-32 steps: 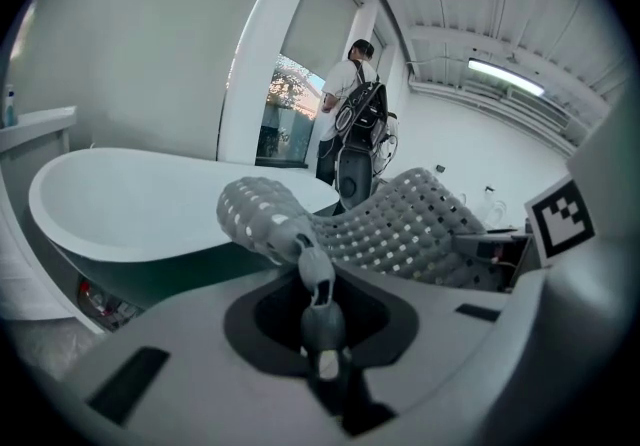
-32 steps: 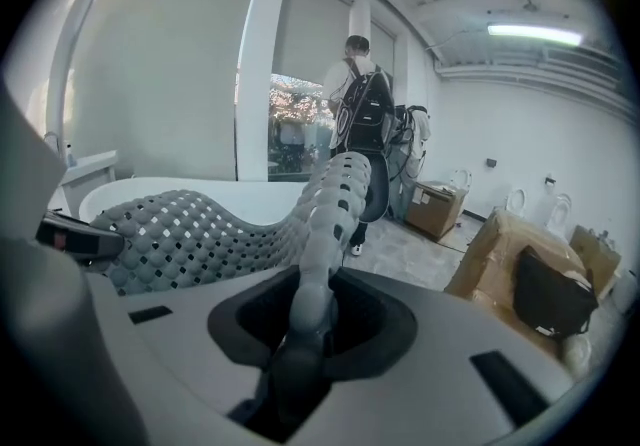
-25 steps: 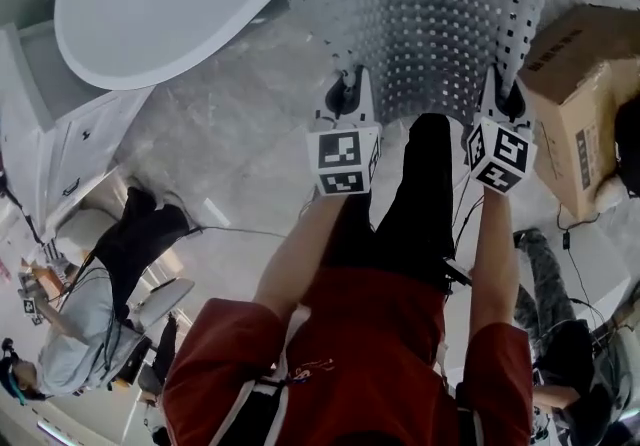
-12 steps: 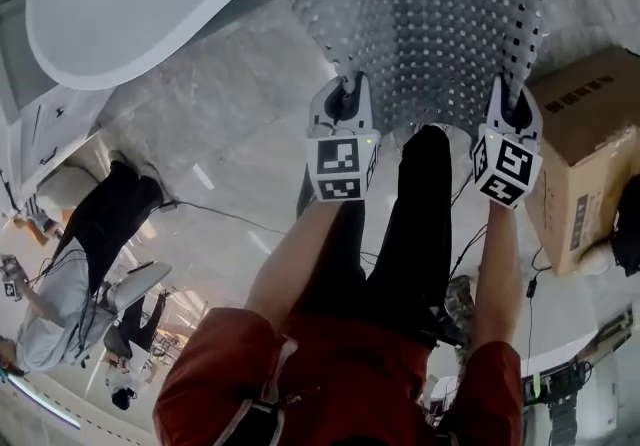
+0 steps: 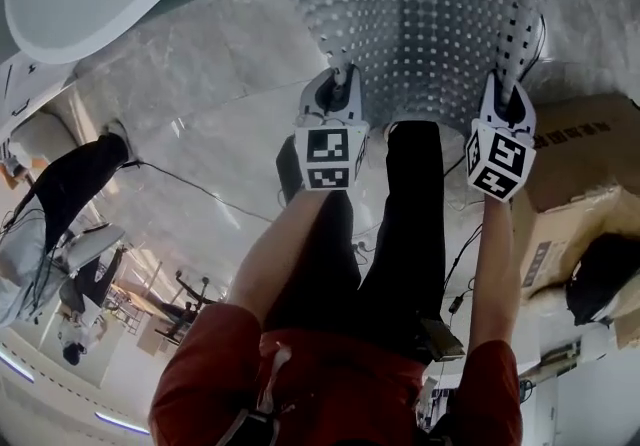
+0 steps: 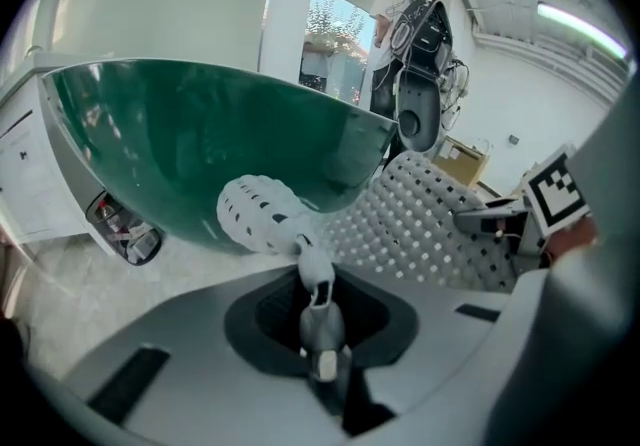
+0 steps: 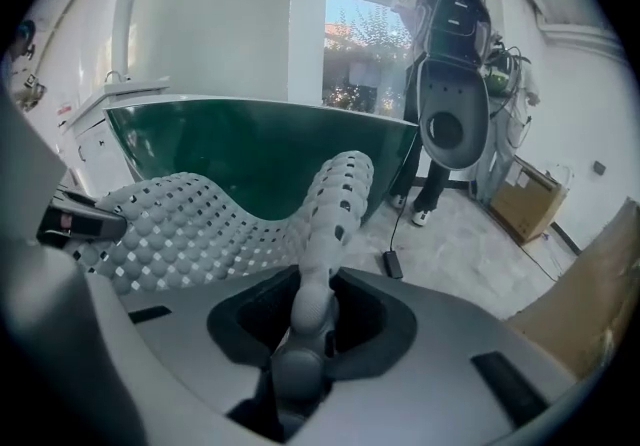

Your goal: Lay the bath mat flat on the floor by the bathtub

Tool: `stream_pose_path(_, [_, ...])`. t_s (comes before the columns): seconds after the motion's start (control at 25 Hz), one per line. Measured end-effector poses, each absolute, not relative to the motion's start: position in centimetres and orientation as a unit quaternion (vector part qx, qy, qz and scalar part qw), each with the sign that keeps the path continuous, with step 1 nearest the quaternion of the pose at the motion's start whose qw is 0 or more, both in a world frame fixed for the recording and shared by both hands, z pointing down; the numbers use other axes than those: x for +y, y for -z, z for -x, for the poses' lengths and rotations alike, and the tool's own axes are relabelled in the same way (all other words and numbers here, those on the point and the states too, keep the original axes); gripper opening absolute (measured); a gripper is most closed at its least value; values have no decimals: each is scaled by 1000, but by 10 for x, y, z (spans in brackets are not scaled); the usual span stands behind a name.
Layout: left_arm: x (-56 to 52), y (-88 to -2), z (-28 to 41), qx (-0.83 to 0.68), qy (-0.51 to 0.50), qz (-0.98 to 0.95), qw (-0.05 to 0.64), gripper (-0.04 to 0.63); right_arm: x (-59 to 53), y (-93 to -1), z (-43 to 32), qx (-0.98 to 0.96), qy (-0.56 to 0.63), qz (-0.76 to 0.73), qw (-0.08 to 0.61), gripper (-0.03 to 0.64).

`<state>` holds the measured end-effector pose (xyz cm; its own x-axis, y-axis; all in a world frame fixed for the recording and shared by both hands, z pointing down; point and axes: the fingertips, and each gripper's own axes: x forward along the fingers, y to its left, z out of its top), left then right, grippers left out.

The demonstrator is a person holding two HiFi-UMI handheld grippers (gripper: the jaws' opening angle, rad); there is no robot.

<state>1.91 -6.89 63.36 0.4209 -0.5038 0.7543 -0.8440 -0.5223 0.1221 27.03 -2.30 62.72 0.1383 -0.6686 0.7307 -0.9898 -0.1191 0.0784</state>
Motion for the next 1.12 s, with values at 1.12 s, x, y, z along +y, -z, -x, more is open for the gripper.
stream_pose_path(1.12, [-74, -810, 14, -536, -292, -752, 247, 48, -81, -810, -263, -690, -195, -622, 315, 100])
